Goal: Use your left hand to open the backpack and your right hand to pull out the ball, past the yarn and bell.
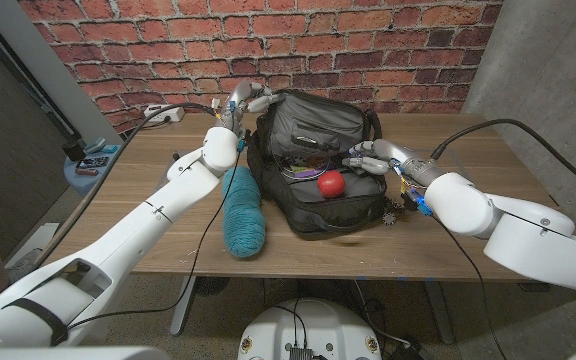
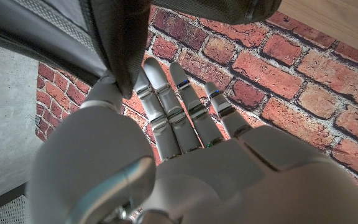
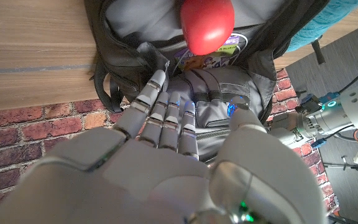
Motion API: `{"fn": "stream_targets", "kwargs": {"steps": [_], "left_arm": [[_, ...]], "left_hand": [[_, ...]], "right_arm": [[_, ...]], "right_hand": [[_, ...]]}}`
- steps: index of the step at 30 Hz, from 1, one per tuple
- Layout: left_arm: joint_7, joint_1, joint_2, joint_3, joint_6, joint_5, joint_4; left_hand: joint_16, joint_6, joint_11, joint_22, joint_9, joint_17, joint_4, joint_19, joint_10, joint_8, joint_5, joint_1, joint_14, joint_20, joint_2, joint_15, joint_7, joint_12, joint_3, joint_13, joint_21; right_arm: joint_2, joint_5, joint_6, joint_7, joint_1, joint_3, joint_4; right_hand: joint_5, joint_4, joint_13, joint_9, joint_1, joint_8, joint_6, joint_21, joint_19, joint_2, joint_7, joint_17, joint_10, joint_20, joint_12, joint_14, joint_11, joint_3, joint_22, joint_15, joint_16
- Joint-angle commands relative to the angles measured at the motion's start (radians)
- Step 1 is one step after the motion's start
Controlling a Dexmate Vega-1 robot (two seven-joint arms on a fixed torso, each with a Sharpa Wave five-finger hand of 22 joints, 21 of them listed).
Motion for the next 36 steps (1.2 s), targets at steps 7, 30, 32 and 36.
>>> {"fn": "stream_targets", "kwargs": {"steps": [7,30,32,36], "left_arm": [[0.013,0.006,-0.004,-0.003,0.012,-0.008,-0.014],[0.031,0.034,0.002,-0.017,0.028,-0.017,-0.048],[0.035,0.039,0.004,-0.021,0.029,-0.019,-0.051],[0.041,0.050,0.007,-0.028,0.031,-0.024,-0.059]], "left_hand": [[-0.002,-0.002,-0.001,0.006,0.001,0.003,0.001,-0.005,0.008,0.009,0.006,0.079,-0.003,0.001,0.069,-0.001,-0.004,-0.008,0.001,0.004,0.000],[-0.005,-0.005,0.001,0.006,-0.001,0.008,0.001,-0.006,0.011,0.010,0.007,0.079,-0.004,0.001,0.069,-0.002,-0.003,-0.014,-0.001,0.003,0.001],[-0.005,-0.006,0.002,0.006,0.000,0.007,0.001,-0.006,0.011,0.010,0.007,0.080,-0.003,0.001,0.070,-0.002,-0.003,-0.015,0.000,0.002,0.001],[-0.007,-0.004,0.001,0.006,-0.001,0.007,0.000,-0.007,0.012,0.011,0.007,0.080,-0.002,0.000,0.068,-0.003,-0.004,-0.015,0.000,0.004,0.001]], "right_arm": [[-0.001,-0.073,0.082,0.063,0.054,-0.062,0.060],[0.026,-0.224,0.120,0.225,0.142,-0.150,0.123],[0.032,-0.236,0.121,0.242,0.152,-0.157,0.129],[0.045,-0.265,0.125,0.279,0.176,-0.177,0.146]], "right_hand": [[0.001,-0.004,0.002,0.001,0.021,0.007,0.019,0.005,0.012,-0.007,-0.004,0.000,0.014,-0.003,0.006,0.021,-0.007,-0.001,0.004,-0.004,0.007],[-0.007,-0.010,0.003,0.001,0.055,0.002,0.019,0.003,0.023,-0.047,0.000,-0.006,0.013,0.003,-0.001,0.029,-0.006,-0.009,0.004,-0.001,0.002],[-0.008,-0.010,0.003,0.001,0.058,0.001,0.018,0.002,0.022,-0.051,0.001,-0.007,0.013,0.004,-0.001,0.029,-0.006,-0.010,0.004,0.000,0.001],[-0.011,-0.010,0.003,0.001,0.068,-0.002,0.013,0.000,0.021,-0.059,0.005,-0.008,0.010,0.006,-0.004,0.026,-0.002,-0.011,0.004,0.004,-0.002]]}}
